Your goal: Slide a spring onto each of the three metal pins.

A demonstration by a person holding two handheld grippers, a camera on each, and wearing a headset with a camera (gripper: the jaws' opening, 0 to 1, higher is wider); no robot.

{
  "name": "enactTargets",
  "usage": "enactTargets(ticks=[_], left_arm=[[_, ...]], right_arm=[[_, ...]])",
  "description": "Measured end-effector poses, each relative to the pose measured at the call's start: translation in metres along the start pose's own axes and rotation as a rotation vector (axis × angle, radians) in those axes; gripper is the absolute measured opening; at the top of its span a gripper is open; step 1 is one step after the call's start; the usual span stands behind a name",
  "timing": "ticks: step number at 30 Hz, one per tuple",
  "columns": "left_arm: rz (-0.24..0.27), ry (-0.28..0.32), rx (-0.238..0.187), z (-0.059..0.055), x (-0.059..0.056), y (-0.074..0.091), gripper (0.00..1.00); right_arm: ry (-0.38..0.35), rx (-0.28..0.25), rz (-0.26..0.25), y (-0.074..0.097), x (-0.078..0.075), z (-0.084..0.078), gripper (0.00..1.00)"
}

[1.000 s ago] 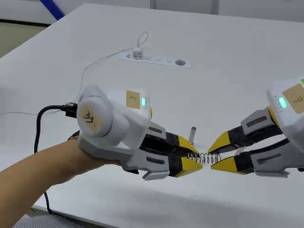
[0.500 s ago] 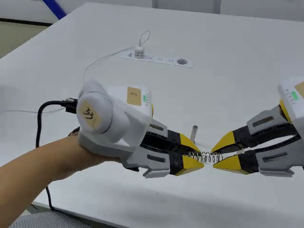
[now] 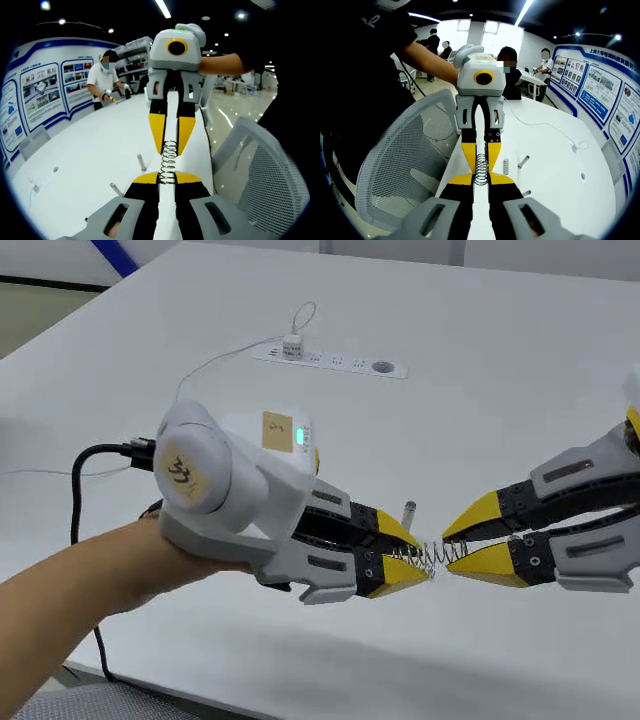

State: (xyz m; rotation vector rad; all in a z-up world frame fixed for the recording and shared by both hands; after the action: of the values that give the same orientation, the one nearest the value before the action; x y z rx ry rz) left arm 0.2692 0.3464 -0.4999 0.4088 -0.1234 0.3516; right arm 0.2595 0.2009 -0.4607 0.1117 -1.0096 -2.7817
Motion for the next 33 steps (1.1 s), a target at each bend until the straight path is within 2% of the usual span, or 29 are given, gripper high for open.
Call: enactTargets(ticks=[11, 21, 24, 30, 33], left_arm=[[-0.006, -0.007, 0.001, -0.001, -0.003, -0.003, 0.1], [0.0, 0.021, -0.031, 0.004, -0.003, -0.005, 0.1], [-0.004, 0.046, -0.056, 0.007, -0.003, -0.004, 0.1], [0.001, 0.05, -0.053, 0.007, -0.003, -0.003, 0.1], [-0.011, 0.079, -0.044, 0.005, -0.004, -0.002, 0.1]], right_arm=[[-0.008, -0.098, 0.006, -0.001, 0.001, 0.012, 0.1], [-0.044, -0.192, -0.002, -0.002, -0.002, 0.019, 0.11], [-0.063, -0.245, 0.003, -0.001, -0.002, 0.024, 0.11], [-0.073, -0.245, -0.008, -0.003, -0.002, 0.026, 0.1], [-0.069, -0.24, -0.011, -0.003, 0.0, 0.026, 0.1]])
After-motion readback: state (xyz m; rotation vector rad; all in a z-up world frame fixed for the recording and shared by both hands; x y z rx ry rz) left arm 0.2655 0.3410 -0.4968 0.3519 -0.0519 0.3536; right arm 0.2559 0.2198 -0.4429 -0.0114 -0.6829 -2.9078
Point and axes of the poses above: the centre of the closed fingertips' face, and the gripper's own axes: y roughly backward along the fingers, x roughly to its left, z roughly out of its top, the point moved 9 cm from there along y, roughly backward along the fingers, and after that the axes turned 15 degrees about z, right-handed, at the moved point
